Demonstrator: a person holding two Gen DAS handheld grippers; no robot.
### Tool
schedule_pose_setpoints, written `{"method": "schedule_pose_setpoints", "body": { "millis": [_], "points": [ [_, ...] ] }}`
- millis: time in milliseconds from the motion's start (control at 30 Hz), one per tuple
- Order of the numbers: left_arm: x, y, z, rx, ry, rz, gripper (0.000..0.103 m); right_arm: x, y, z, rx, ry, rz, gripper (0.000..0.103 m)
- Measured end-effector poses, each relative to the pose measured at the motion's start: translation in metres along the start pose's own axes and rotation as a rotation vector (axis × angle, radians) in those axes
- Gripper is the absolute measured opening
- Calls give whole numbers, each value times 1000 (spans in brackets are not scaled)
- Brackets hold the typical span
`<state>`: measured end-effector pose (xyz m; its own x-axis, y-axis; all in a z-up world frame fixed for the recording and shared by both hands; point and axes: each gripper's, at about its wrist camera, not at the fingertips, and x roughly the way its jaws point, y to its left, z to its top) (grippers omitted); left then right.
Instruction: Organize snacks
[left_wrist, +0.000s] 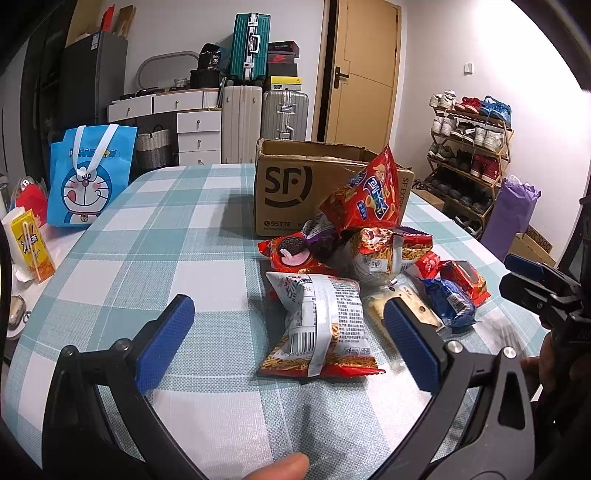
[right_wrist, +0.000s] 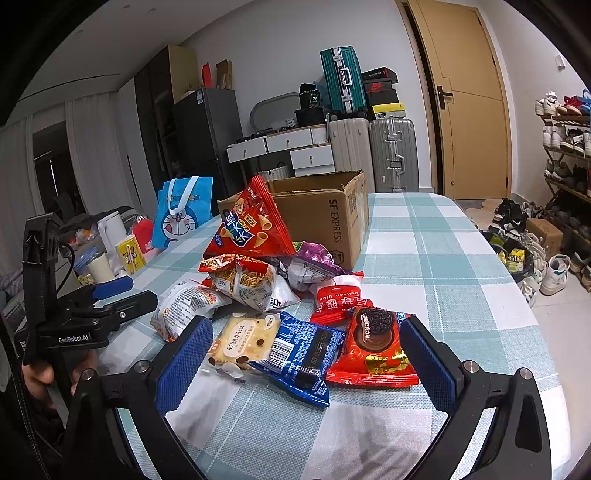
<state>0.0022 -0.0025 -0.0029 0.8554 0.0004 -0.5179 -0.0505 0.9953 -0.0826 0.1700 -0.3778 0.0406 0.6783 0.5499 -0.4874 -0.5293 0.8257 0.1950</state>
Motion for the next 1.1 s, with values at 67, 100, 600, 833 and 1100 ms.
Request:
{"method": "schedule_pose_setpoints", "body": {
  "millis": [67, 100, 600, 833, 1100],
  "points": [
    [0, 0, -1, 2, 0, 0, 102, 0, 0, 0, -1, -1, -1, 103],
    [0, -1, -1, 2, 0, 0, 102, 0, 0, 0, 0, 1, -1, 103],
    [0, -1, -1, 0, 1, 0, 102, 1, -2, -1, 2, 3, -4, 103],
    [1, -1, -1, 1, 2, 0, 102, 1, -3, -1, 2, 4, -4, 103],
    [1, -1, -1, 2, 4, -2, 102, 1, -6, -1, 3, 6, -15, 103]
  ]
}}
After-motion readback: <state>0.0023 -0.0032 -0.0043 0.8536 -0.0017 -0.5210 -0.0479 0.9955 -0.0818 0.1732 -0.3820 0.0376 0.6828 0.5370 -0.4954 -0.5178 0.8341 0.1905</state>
